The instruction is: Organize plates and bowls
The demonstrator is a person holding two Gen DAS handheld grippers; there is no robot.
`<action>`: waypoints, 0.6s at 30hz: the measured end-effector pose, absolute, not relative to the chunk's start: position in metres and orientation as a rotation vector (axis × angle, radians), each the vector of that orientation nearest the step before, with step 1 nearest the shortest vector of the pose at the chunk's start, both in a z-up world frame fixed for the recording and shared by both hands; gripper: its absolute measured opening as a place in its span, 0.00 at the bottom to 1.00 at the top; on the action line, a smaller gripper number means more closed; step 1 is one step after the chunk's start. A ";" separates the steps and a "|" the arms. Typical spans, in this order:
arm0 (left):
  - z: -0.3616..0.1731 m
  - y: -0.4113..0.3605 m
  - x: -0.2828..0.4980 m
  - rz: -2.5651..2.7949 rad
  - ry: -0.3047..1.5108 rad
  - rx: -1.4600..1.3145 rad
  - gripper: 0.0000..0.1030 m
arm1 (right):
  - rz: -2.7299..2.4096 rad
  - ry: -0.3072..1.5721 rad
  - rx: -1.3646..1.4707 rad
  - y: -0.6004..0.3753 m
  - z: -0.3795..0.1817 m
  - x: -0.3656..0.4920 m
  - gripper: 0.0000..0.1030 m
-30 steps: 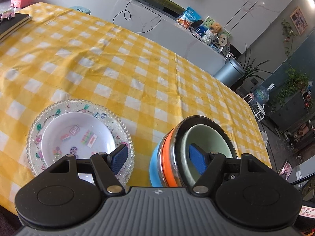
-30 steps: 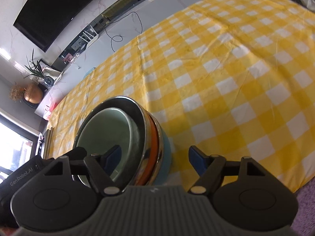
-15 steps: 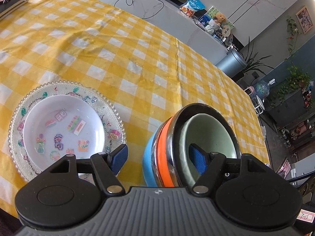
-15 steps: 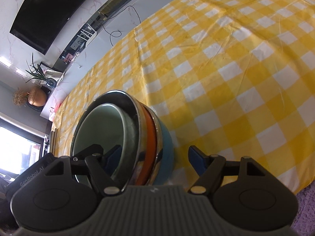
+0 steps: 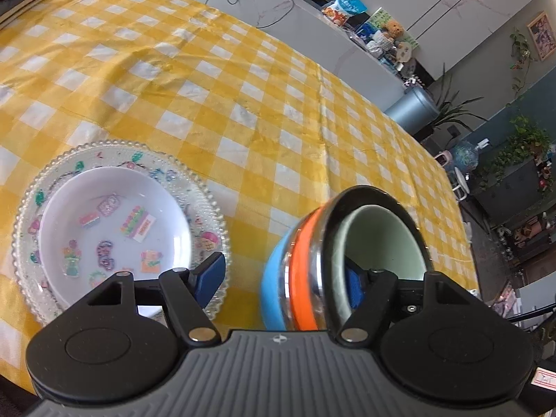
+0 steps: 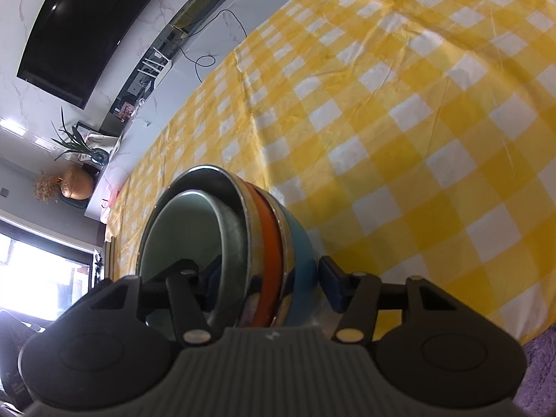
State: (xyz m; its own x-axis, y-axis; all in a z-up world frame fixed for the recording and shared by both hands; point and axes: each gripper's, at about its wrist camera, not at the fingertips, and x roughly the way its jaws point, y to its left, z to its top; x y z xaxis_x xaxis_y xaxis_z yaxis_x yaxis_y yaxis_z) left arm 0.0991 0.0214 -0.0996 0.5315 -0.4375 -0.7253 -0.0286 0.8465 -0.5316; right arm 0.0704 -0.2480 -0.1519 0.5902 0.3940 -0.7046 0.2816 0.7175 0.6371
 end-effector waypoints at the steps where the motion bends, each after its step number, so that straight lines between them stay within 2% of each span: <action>1: -0.100 0.023 0.099 -0.262 0.993 -0.530 0.81 | 0.073 0.965 0.801 -0.248 -0.152 0.070 0.55; 5: -0.099 0.023 0.102 -0.253 1.013 -0.546 0.81 | 0.071 0.963 0.800 -0.248 -0.151 0.069 0.55; 10: -0.098 0.036 0.103 -0.279 1.016 -0.696 0.77 | 0.071 0.961 0.800 -0.249 -0.150 0.068 0.55; 14: -0.098 0.032 0.104 -0.287 1.050 -0.674 0.72 | 0.067 0.956 0.798 -0.250 -0.149 0.068 0.55; 18: -0.100 0.023 0.106 -0.309 1.065 -0.650 0.71 | 0.069 0.955 0.799 -0.250 -0.149 0.068 0.55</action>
